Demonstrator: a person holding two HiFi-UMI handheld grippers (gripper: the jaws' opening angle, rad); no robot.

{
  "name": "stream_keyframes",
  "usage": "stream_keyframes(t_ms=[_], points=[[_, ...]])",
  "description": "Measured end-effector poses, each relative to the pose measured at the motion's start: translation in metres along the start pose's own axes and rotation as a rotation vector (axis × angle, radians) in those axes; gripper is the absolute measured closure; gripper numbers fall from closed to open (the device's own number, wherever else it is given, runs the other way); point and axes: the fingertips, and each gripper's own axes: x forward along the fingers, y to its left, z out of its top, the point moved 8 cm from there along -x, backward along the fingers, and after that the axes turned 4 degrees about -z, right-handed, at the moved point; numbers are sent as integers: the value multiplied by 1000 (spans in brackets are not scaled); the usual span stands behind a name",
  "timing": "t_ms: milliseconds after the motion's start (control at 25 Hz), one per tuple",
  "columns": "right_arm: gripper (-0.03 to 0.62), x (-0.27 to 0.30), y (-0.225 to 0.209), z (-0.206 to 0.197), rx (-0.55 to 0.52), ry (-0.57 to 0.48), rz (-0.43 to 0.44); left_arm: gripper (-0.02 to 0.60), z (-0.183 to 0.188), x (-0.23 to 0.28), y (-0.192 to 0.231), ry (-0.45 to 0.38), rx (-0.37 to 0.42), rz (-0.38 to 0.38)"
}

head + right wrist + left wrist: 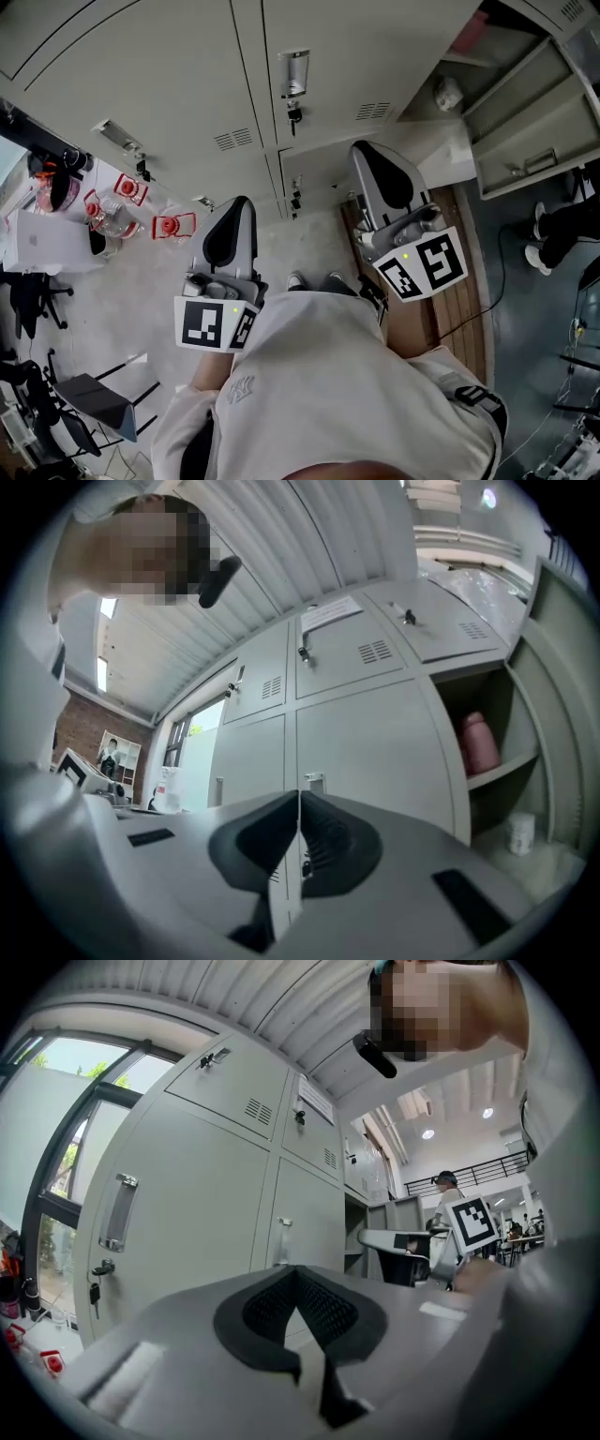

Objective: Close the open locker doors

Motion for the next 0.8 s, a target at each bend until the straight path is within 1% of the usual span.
stream_keyframes(t_ms=[200, 400, 600, 800], points=[[579, -40, -14, -2, 11, 18, -99, 580, -5, 18, -20, 12, -17, -85], [579, -77, -38, 4, 11, 22, -179, 580, -9, 41, -54, 18, -26, -160], [579, -110, -72, 11, 6, 21, -209, 580, -12, 69, -94, 16, -26, -197], [580, -149, -119, 23, -2, 28, -213, 580, -16, 105, -149, 7, -38, -229]])
